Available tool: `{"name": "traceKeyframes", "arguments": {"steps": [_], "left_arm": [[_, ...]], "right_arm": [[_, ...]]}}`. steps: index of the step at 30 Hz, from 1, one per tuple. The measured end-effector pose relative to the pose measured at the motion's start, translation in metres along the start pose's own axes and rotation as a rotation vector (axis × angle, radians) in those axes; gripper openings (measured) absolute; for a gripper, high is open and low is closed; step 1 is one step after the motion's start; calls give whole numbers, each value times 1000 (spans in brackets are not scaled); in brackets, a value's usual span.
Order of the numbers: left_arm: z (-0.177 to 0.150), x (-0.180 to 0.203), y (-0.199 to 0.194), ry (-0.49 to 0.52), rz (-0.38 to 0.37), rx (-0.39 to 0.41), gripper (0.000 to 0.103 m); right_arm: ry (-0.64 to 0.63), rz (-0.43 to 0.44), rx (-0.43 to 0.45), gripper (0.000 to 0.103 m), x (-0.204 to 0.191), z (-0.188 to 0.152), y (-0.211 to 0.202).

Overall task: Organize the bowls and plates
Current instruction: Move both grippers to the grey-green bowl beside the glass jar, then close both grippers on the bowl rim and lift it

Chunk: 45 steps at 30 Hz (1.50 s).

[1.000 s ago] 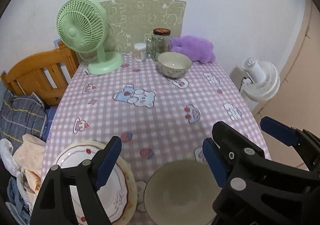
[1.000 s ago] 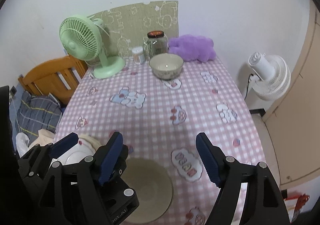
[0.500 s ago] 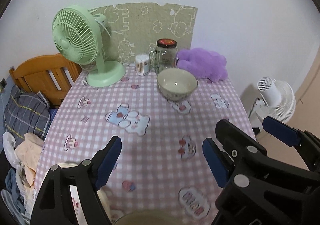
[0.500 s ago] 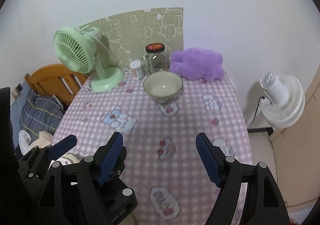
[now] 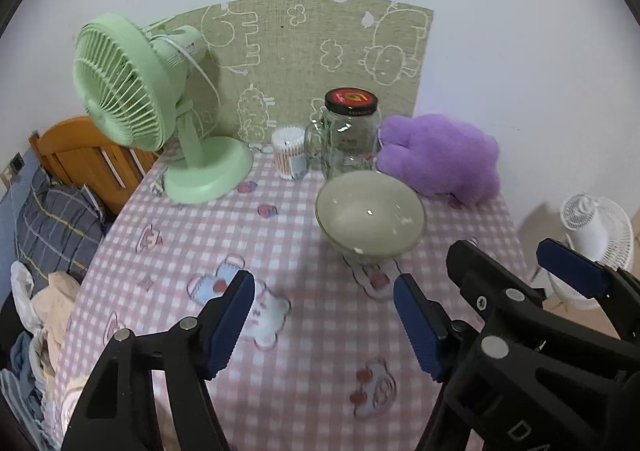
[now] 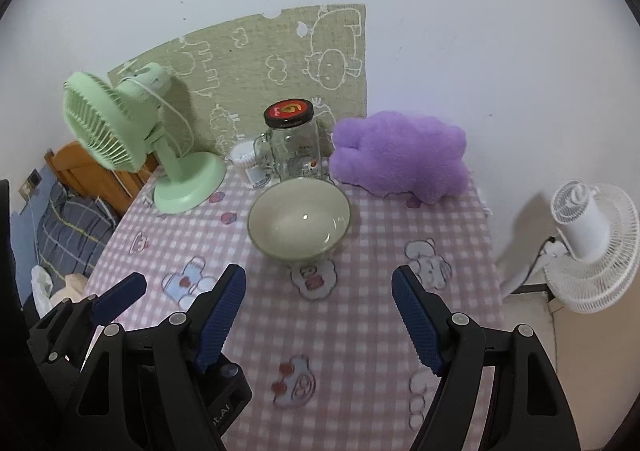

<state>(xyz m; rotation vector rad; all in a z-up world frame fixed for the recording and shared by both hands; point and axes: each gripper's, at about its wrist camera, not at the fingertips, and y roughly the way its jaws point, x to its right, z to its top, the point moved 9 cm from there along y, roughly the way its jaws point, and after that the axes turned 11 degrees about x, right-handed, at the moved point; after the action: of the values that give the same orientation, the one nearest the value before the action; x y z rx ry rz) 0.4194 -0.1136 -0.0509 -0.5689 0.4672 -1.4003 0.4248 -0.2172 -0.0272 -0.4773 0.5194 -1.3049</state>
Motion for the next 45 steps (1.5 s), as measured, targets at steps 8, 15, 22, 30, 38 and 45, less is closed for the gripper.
{"name": "traceKeyframes", "arguments": {"steps": [8, 15, 22, 30, 38, 45], "left_arm": [[25, -3, 49, 2, 35, 1, 74], [32, -1, 91, -19, 35, -12, 73], [19, 2, 130, -19, 30, -85, 65], [13, 6, 155, 39, 50, -87, 43], [3, 8, 178, 32, 37, -131, 25], [2, 6, 181, 34, 45, -135, 21]], "right_arm": [[19, 5, 6, 78, 7, 25, 53], [41, -7, 7, 74, 13, 35, 97], [61, -13, -41, 60, 20, 23, 137], [67, -12, -72, 46, 23, 11, 164], [69, -20, -97, 32, 26, 4, 187], [63, -34, -119, 26, 30, 0, 198]]}}
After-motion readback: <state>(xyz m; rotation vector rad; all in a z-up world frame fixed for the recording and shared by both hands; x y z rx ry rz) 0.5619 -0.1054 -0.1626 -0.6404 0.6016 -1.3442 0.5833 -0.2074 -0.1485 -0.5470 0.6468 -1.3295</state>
